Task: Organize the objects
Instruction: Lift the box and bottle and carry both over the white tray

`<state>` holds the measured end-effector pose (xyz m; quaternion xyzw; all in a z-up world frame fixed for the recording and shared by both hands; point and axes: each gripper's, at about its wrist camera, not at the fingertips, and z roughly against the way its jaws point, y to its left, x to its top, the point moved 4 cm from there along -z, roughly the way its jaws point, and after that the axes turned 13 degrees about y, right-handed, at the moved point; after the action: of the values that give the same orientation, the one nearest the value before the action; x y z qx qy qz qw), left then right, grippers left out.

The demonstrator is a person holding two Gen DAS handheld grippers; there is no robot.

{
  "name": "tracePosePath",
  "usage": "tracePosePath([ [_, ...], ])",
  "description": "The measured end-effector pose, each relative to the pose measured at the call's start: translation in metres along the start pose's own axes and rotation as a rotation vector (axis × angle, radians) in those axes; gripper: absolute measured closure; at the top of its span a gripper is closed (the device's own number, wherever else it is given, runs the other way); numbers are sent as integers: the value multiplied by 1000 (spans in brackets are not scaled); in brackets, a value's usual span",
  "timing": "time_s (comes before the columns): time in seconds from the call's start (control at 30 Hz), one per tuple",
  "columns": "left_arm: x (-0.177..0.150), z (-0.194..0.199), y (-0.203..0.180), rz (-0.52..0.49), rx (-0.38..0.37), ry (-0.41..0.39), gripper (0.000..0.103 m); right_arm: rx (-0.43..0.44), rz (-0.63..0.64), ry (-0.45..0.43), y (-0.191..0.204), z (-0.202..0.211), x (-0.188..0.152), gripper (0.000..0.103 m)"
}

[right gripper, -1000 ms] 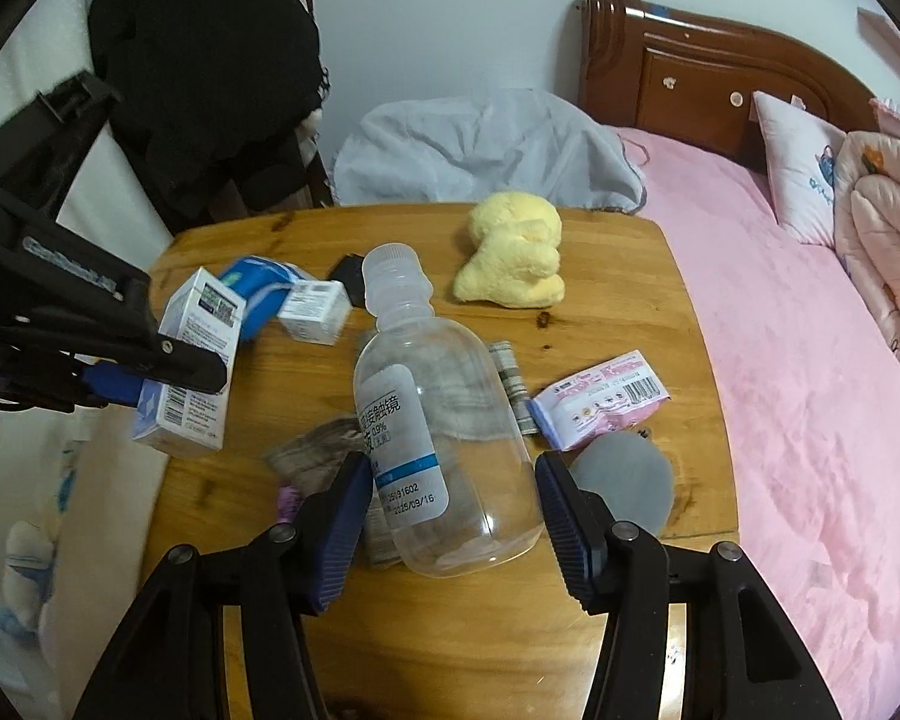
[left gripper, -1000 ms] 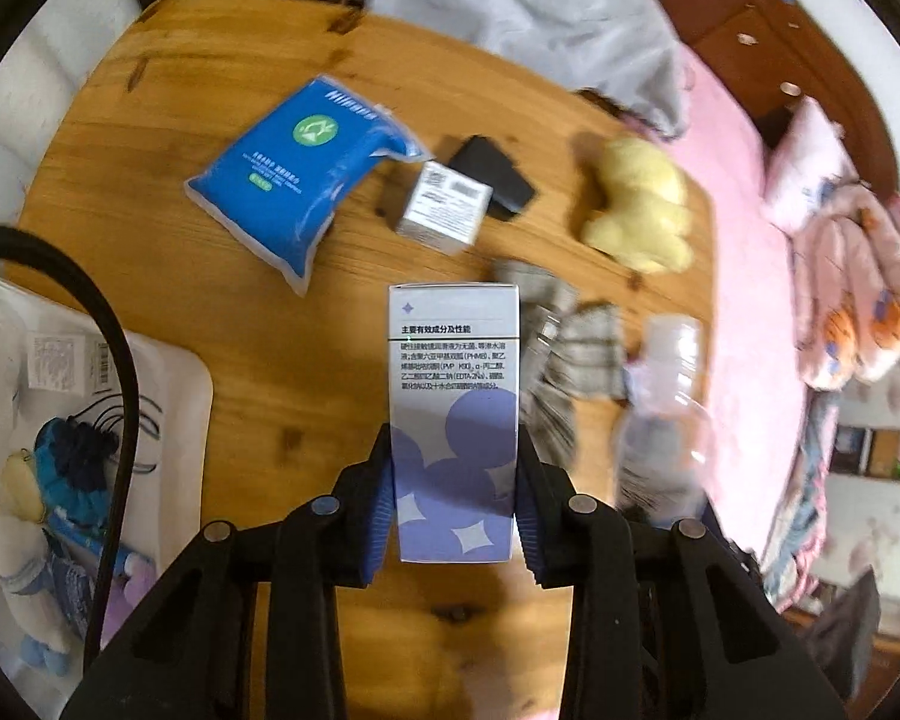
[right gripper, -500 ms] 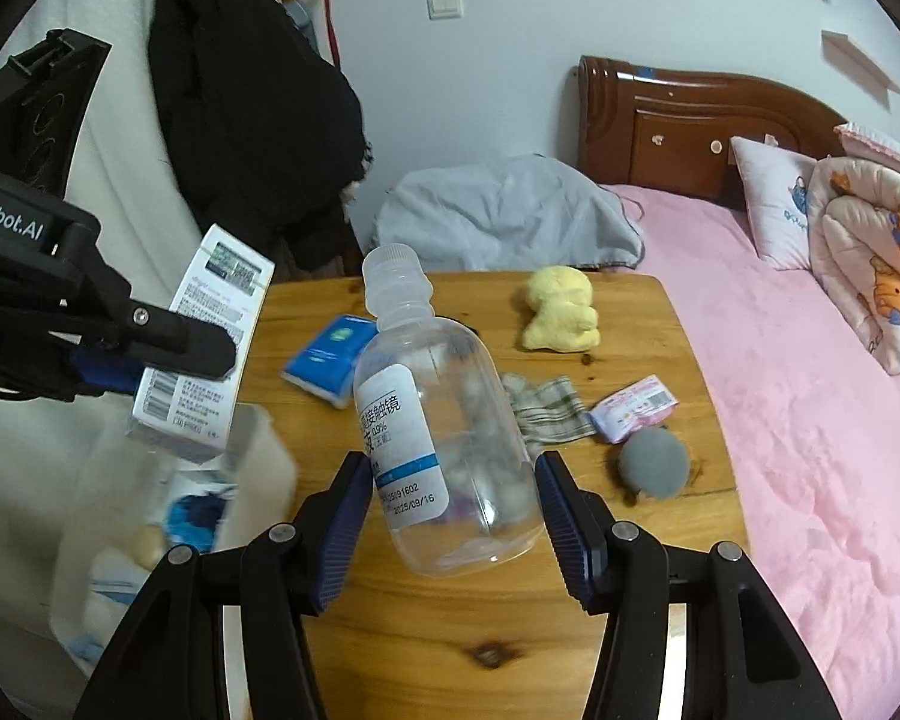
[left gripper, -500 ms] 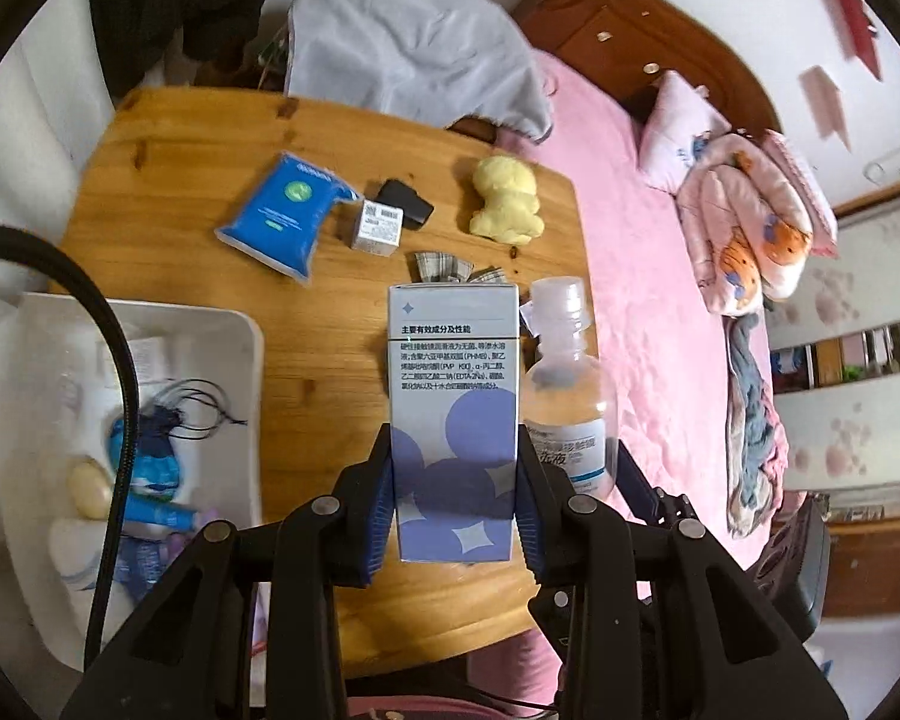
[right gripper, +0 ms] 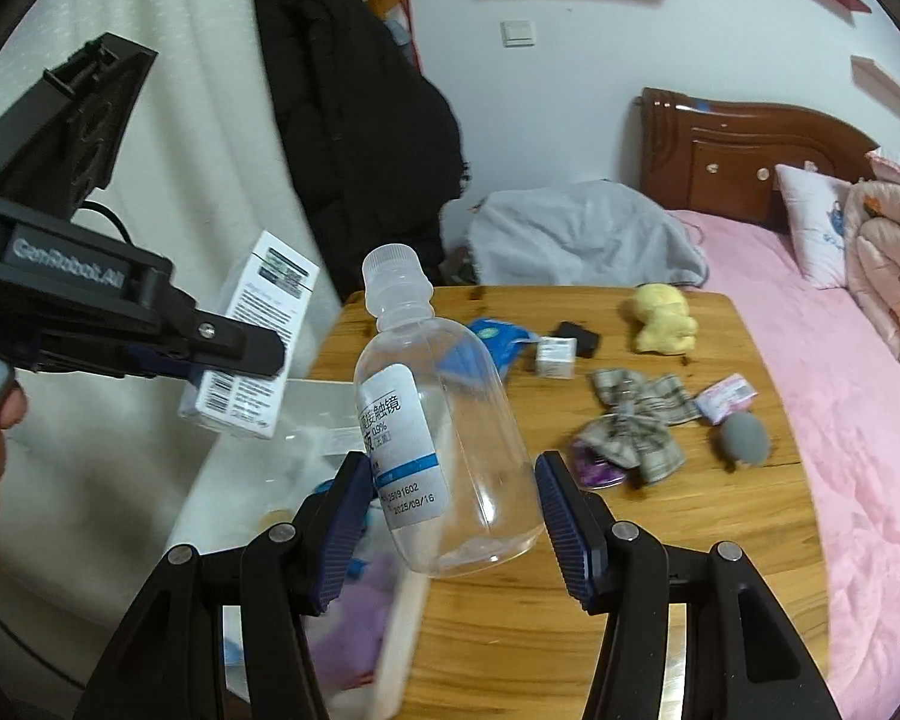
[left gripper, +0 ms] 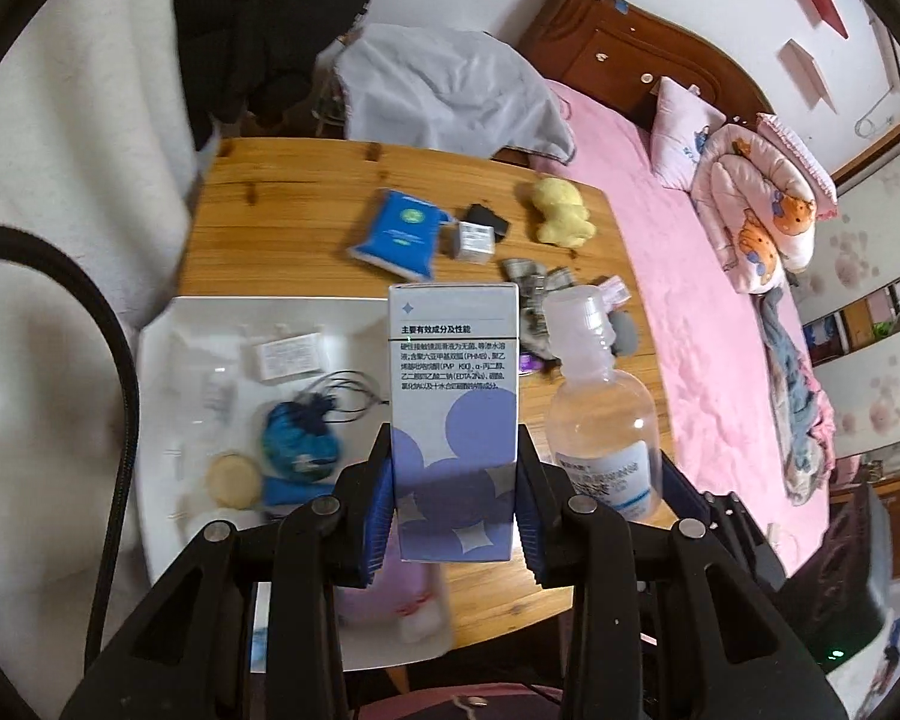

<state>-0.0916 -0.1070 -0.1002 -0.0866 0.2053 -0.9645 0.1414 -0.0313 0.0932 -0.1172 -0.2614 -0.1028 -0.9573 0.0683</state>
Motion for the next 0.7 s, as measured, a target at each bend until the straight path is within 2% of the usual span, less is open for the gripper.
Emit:
tracePosePath([
  [0.33,-18,-16,44,10,100,10,66,24,26,31,46,-18,-15,46],
  [0.7,-31,-40,76,16,178,38,65,56,27,128,63,-59,-38,46],
])
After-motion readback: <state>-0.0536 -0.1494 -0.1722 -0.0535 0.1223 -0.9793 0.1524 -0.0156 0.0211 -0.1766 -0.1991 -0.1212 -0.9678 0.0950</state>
